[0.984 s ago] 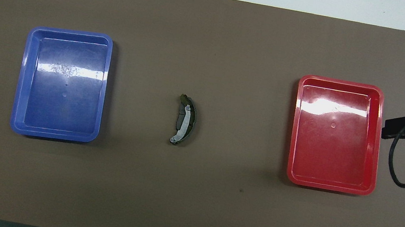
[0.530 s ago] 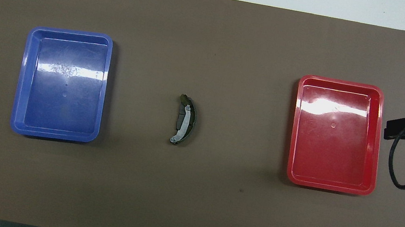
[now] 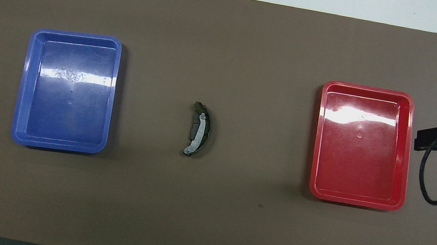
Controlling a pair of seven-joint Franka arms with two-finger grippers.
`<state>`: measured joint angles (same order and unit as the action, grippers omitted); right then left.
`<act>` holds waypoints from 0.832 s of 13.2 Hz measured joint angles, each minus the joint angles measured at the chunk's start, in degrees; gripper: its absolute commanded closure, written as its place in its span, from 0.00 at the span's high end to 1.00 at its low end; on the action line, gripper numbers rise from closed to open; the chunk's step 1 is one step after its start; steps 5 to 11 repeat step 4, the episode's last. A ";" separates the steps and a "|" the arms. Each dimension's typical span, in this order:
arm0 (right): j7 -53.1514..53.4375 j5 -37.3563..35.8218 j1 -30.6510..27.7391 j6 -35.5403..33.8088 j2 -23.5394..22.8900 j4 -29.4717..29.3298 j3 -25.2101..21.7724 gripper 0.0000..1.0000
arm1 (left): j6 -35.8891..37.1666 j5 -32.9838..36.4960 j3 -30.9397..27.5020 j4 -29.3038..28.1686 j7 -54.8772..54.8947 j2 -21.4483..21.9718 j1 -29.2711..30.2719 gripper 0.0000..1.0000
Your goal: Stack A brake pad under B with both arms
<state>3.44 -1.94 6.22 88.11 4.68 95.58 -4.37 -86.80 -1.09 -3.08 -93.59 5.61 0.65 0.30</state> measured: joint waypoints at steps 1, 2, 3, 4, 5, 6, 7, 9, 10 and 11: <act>0.00 0.00 0.00 0.00 0.00 0.00 0.00 1.00 | 0.00 0.00 0.00 0.00 0.00 0.00 0.00 1.00; 0.00 0.00 0.04 0.00 0.00 0.00 0.00 1.00 | 0.00 0.00 0.00 0.00 0.00 0.00 0.00 1.00; 0.00 0.00 0.13 0.00 0.00 0.00 0.00 1.00 | 0.00 0.00 0.00 0.00 0.00 0.00 0.00 1.00; 0.00 0.00 0.21 0.00 0.00 0.00 0.03 1.00 | 0.00 0.00 0.00 0.00 0.00 0.00 0.00 1.00; 0.00 0.00 0.21 0.00 0.00 0.00 0.03 1.00 | 0.00 0.00 0.00 0.00 0.00 0.00 0.00 1.00; 0.00 0.00 0.21 0.00 0.00 0.00 0.03 1.00 | 0.00 0.00 0.00 0.00 0.00 0.00 0.00 1.00; 0.00 0.00 0.21 0.00 0.00 0.00 0.03 1.00 | 0.00 0.00 0.00 0.00 0.00 0.00 0.00 1.00; 0.00 0.00 0.21 0.00 0.00 0.00 0.03 1.00 | 0.00 0.00 0.00 0.00 0.00 0.00 0.00 1.00; 0.00 0.00 0.21 0.00 0.00 0.00 0.03 1.00 | 0.00 0.00 0.00 0.00 0.00 0.00 0.00 1.00; 0.00 0.00 0.21 0.00 0.00 0.00 0.03 1.00 | 0.00 0.00 0.00 0.00 0.00 0.00 0.00 1.00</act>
